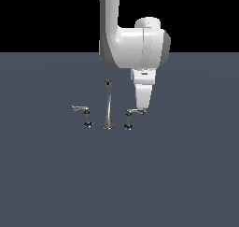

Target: Turn on the faucet by rotating a designated handle.

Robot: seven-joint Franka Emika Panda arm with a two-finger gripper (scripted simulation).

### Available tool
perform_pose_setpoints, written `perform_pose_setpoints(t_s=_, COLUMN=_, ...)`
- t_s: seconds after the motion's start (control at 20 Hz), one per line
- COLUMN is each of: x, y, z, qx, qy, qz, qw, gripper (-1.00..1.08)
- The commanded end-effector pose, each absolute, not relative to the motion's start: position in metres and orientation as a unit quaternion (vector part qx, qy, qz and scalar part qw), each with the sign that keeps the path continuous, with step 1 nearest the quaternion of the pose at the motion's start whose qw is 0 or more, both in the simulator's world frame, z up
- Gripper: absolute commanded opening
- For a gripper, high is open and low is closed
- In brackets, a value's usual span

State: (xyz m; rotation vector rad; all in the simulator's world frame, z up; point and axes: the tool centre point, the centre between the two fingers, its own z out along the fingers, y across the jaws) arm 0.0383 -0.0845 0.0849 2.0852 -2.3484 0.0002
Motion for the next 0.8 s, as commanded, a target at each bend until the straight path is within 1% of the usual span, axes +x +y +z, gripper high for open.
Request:
perform_pose_setpoints(t_s=0.0, x=0.038, y=-0.084, z=0.086, qx=0.665, qy=-0.747, qz=0.000, qw=0.000, gripper=-1.00)
perform_pose_setpoints(t_s=0.2, x=0.038, y=-0.084, z=0.086, qx=0.665, qy=-0.747, qz=0.000, qw=0.000, gripper=-1.00)
perform_pose_setpoints(t_s=0.75, x=0.003, y=-0.094, z=0.086, qx=0.665, qy=-0.747, qz=0.000, qw=0.000, gripper=-1.00)
